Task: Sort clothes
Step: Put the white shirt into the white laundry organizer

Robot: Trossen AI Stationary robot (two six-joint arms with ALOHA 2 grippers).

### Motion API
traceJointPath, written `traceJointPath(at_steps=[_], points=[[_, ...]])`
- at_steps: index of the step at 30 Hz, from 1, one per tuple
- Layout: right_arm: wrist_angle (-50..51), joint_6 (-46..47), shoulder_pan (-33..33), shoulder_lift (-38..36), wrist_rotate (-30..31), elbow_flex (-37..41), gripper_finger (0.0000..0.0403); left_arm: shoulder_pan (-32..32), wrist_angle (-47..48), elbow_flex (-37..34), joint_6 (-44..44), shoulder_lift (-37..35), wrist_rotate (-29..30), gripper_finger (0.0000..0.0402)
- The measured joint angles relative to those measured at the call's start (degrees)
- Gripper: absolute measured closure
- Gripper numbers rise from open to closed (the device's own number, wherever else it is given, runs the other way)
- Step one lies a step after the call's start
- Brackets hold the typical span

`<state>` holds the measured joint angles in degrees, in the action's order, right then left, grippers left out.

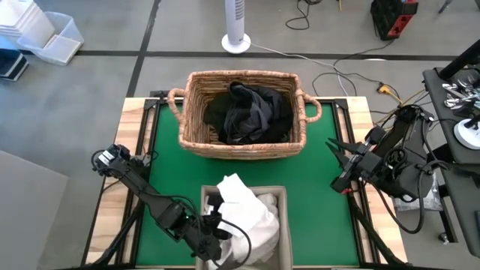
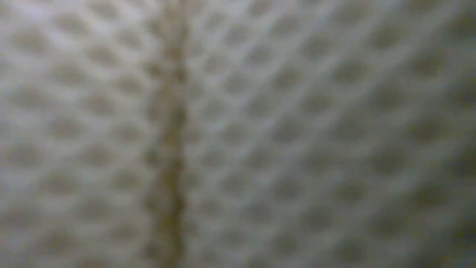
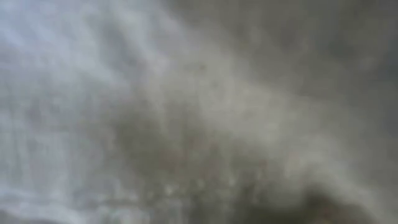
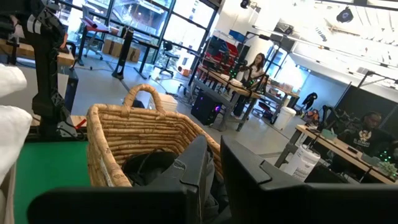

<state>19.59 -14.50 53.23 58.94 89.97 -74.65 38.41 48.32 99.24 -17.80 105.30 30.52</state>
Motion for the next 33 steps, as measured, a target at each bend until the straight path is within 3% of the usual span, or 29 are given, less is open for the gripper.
traceJointPath(at_steps=[7,15,33], points=[[0.09,0.0,-0.02,0.0,0.01,0.0,0.0364,-0.09,1.27,0.02,-1.28,0.1,-0.3,0.0392],[1.55,1.01,-0.02,-0.02,0.0,0.0,0.0364,-0.39,1.2,0.07,-2.28,0.36,-5.38,0.0392],[1.53,1.05,-0.02,0.04,0.02,0.0,0.0364,-2.45,0.62,0.11,-1.58,5.56,-9.28,0.0392]])
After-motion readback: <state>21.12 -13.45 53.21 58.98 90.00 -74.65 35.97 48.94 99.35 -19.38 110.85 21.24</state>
